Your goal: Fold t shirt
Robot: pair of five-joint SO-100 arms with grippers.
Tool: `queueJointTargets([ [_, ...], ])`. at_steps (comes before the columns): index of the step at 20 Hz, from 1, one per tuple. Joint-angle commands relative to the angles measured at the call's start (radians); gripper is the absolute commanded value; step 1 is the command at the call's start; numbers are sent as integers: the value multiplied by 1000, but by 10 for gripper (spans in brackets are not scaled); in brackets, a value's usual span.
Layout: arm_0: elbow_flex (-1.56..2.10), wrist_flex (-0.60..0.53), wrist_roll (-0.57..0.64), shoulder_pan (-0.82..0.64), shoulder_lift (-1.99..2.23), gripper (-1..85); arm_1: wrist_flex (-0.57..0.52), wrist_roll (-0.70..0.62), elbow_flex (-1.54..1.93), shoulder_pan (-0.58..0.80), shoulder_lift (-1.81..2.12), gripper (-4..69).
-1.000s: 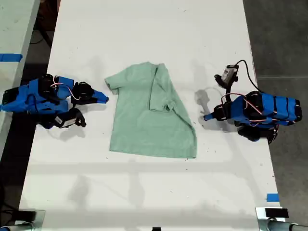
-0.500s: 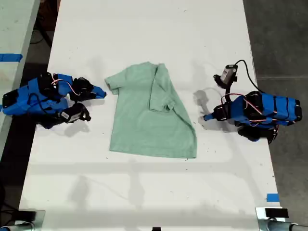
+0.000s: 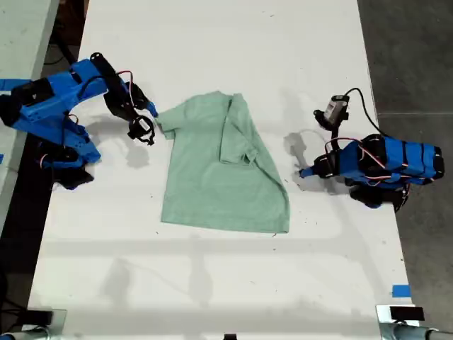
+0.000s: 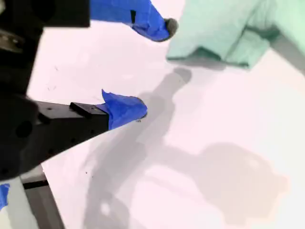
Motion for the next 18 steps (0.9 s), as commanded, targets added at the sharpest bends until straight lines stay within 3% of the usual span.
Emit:
queueJointTargets([
  [1, -100, -75, 92, -38, -164, 240, -11, -15, 72, -6, 15, 12],
  [9, -150, -206, 83, -2, -344, 217, -11, -9, 72, -14, 15, 13],
  [11, -153, -196, 48, -3, -379, 77, -11, -9, 72, -14, 15, 13],
  [12, -153, -186, 29, -8, -405, 51, -11, -9, 72, -14, 15, 13],
  [15, -153, -172, -8, 5, -497, -2, -11, -5, 72, -15, 15, 14],
  [18, -163, -163, -37, 34, -535, -2, -11, -5, 72, -15, 15, 14],
])
